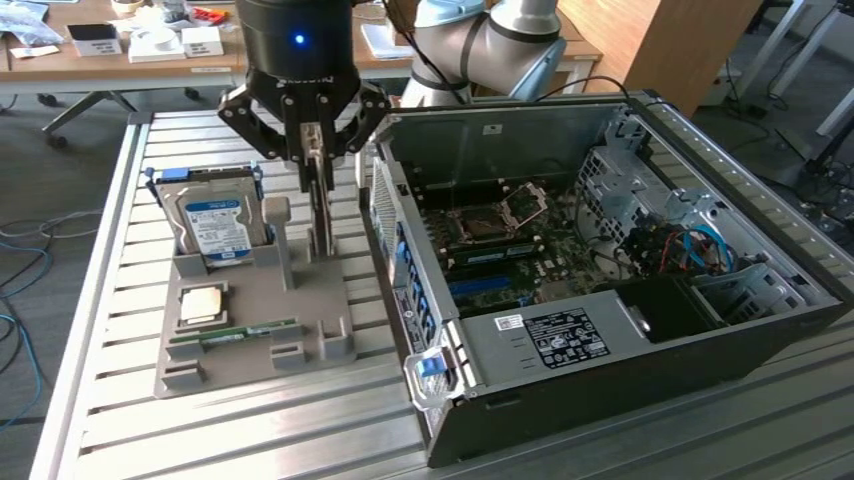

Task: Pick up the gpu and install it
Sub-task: 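Pick up the gpu and move the gpu toward the slot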

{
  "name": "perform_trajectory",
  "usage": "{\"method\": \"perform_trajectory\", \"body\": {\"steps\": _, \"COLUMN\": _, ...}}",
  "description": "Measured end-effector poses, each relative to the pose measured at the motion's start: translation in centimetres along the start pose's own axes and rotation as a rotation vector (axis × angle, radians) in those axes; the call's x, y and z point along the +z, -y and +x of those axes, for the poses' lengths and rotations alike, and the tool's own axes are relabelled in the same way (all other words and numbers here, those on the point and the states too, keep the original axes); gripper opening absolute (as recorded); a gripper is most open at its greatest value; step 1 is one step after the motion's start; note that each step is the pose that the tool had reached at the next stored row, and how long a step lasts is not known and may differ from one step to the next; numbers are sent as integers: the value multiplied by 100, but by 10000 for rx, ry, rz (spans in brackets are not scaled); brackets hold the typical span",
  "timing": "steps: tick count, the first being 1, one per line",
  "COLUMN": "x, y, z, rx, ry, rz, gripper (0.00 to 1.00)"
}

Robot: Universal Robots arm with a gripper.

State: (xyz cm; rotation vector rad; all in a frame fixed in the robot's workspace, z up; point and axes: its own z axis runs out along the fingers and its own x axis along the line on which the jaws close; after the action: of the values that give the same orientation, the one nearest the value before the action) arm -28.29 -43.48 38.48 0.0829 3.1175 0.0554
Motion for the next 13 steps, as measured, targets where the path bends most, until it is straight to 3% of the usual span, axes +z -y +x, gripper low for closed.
{"method": "perform_trajectory", "body": {"steps": 13, "x": -261, "y": -10, "z": -6, "rx": -1, "ry": 1, "rz": 12, "gripper": 27}}
